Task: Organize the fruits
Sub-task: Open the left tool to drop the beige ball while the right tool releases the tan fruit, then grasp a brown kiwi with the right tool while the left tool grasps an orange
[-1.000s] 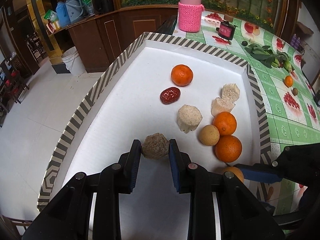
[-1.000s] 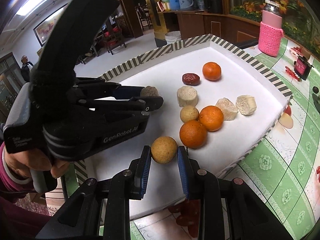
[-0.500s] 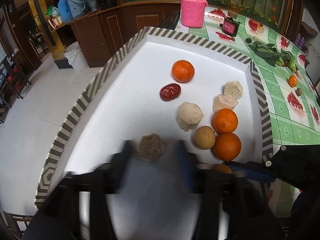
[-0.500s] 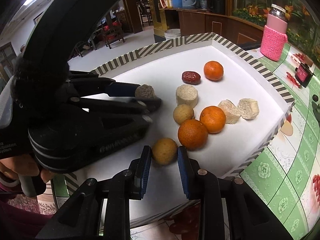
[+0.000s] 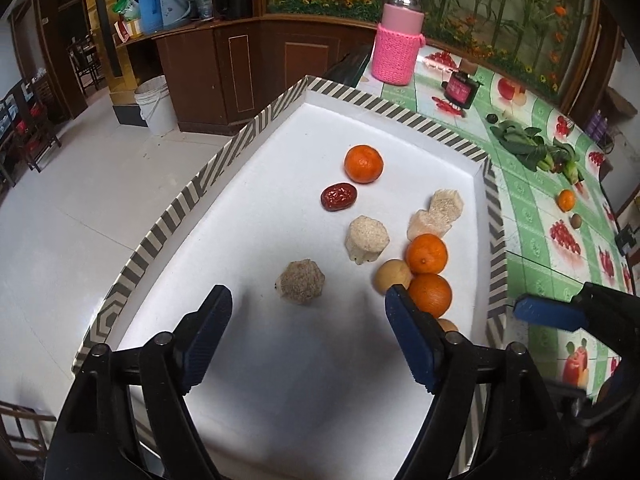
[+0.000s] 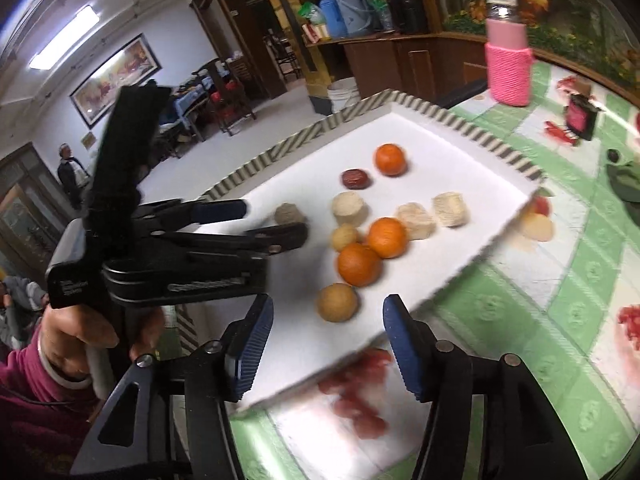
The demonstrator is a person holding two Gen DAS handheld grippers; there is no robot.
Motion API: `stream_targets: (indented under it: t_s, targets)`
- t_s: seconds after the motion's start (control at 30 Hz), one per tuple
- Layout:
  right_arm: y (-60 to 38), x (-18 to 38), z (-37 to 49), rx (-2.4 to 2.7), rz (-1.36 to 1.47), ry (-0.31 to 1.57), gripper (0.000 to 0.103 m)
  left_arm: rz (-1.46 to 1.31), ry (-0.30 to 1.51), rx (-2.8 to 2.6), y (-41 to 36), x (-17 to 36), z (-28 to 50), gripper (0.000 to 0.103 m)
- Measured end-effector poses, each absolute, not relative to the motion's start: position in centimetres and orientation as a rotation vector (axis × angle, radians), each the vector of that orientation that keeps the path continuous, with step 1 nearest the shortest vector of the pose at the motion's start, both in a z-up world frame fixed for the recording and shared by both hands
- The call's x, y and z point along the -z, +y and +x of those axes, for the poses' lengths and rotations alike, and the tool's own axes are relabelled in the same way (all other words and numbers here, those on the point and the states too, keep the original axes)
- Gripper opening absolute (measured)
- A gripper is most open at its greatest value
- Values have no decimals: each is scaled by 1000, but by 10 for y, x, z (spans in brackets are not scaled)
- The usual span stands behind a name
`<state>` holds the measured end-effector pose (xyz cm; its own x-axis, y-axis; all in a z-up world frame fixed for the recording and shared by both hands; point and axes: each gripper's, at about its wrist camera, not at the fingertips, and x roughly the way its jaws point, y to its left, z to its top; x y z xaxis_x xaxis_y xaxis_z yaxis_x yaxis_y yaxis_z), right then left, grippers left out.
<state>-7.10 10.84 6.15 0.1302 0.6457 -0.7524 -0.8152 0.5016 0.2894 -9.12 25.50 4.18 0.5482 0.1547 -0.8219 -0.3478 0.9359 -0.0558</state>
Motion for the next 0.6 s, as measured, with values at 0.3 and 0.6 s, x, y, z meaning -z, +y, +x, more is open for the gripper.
stream_targets:
  t_s: [0.3, 0.6]
  targets:
    - [80, -66, -69, -1017, -194, 958, 61, -244, 928, -256, 249, -50, -88, 79]
    - [15, -69, -51, -821, -179, 948, 65, -255, 923, -170, 229, -59, -70, 79]
